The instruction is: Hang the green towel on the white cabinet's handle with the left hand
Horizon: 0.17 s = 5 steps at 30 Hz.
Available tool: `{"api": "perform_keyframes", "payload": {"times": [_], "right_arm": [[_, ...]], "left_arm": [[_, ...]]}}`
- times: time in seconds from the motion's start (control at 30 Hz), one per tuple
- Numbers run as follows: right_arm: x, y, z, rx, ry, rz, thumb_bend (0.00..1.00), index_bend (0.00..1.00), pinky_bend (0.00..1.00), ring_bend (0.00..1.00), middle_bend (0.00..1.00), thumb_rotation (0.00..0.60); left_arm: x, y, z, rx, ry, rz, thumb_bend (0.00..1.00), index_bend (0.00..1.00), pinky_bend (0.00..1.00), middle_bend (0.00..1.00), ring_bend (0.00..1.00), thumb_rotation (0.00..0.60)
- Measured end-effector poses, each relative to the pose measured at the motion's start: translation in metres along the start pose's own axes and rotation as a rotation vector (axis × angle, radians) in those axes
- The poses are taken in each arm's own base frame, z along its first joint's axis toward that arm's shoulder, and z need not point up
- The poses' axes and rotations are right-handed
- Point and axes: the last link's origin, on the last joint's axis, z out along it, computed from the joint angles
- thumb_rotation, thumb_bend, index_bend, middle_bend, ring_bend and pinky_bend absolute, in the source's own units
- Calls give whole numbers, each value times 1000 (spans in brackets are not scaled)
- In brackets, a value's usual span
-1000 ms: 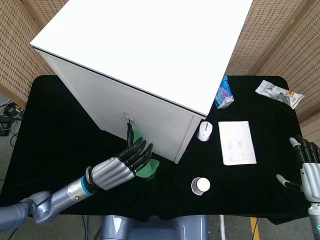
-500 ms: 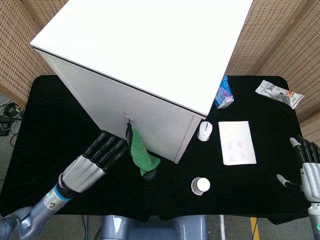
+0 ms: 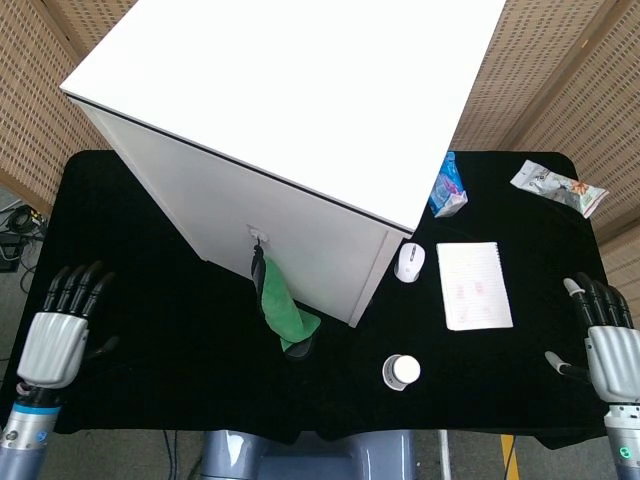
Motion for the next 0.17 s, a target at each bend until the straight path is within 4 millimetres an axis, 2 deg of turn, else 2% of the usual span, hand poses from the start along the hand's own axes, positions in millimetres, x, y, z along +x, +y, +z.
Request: {"api": "perform_keyframes", "payload": {"times": [0.1, 0.17], "right_arm": [[-3, -3, 1, 5, -14, -4, 132, 7, 0, 0, 0, 600], [-5, -3, 1, 8, -18, -7, 132, 7, 0, 0, 0, 600]], "left_arm": [[1, -17, -7, 67, -46, -9, 101, 28, 0, 0, 0, 600], [2, -19, -8, 80, -46, -12, 101, 29, 0, 0, 0, 600]]}}
